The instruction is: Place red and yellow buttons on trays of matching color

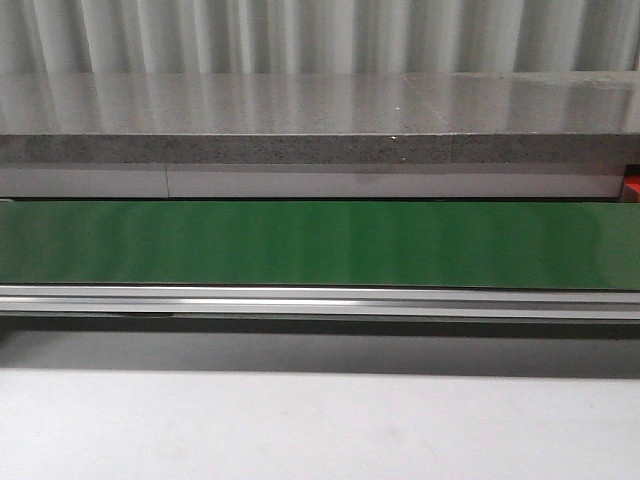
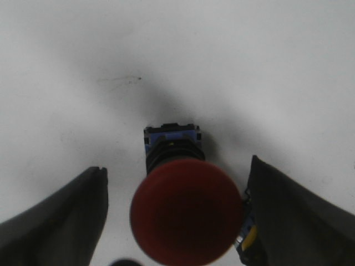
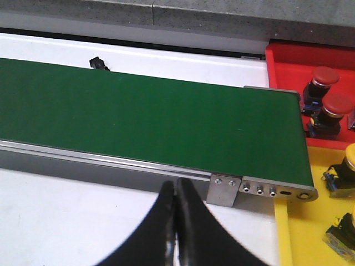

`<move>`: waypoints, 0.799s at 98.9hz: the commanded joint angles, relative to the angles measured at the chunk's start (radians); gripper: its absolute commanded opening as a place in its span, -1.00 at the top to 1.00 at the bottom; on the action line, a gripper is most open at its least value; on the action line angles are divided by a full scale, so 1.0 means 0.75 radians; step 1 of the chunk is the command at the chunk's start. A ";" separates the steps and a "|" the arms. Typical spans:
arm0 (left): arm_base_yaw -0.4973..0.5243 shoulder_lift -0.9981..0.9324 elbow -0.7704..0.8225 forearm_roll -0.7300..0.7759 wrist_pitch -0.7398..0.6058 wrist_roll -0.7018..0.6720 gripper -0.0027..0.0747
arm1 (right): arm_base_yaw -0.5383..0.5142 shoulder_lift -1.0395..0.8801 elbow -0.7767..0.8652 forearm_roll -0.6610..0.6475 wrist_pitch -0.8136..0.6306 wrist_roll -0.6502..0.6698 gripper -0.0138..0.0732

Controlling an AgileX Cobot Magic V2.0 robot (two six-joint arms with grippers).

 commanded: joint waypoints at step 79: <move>-0.004 -0.325 -0.055 0.045 0.029 0.358 0.58 | 0.003 0.014 -0.033 -0.008 -0.111 -0.008 0.84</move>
